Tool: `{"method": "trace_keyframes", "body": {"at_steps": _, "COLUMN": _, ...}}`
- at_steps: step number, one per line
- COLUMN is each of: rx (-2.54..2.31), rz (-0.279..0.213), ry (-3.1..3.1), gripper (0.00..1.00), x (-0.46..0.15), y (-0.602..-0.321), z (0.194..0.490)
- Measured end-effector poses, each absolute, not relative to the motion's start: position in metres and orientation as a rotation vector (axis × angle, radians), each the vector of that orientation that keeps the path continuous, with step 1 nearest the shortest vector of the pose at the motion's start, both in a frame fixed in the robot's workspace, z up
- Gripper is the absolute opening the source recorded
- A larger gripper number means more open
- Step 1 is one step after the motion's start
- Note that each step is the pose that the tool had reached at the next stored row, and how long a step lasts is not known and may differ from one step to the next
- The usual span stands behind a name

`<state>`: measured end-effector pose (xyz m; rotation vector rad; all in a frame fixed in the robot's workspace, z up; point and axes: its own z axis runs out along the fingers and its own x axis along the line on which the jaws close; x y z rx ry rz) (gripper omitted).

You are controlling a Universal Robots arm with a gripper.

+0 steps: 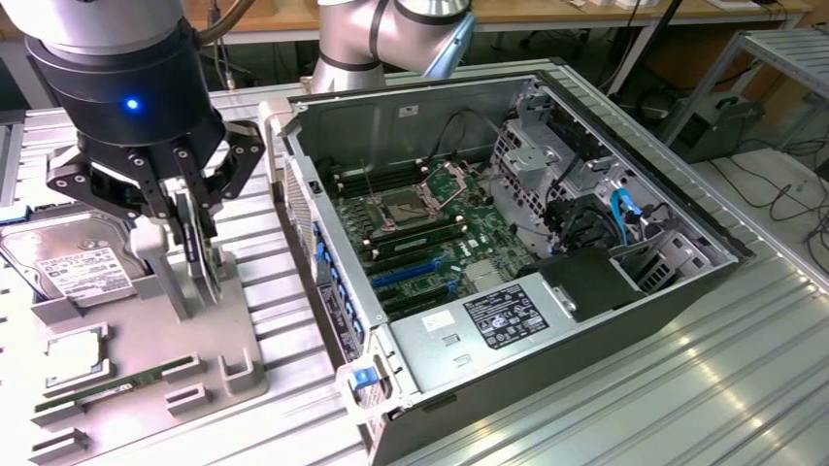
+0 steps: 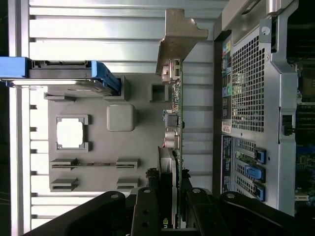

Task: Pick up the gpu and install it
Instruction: 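Pick up the gpu and move the gpu toward the slot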

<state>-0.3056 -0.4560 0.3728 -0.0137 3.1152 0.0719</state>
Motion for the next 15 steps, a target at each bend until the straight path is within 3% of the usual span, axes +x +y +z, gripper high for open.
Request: {"method": "trace_keyframes", "body": {"at_steps": 15, "rx": -0.014, "rz": 0.072, "ry": 3.115, "gripper": 0.27, "x": -0.3056, "y": -0.456, "z": 0.3801}}
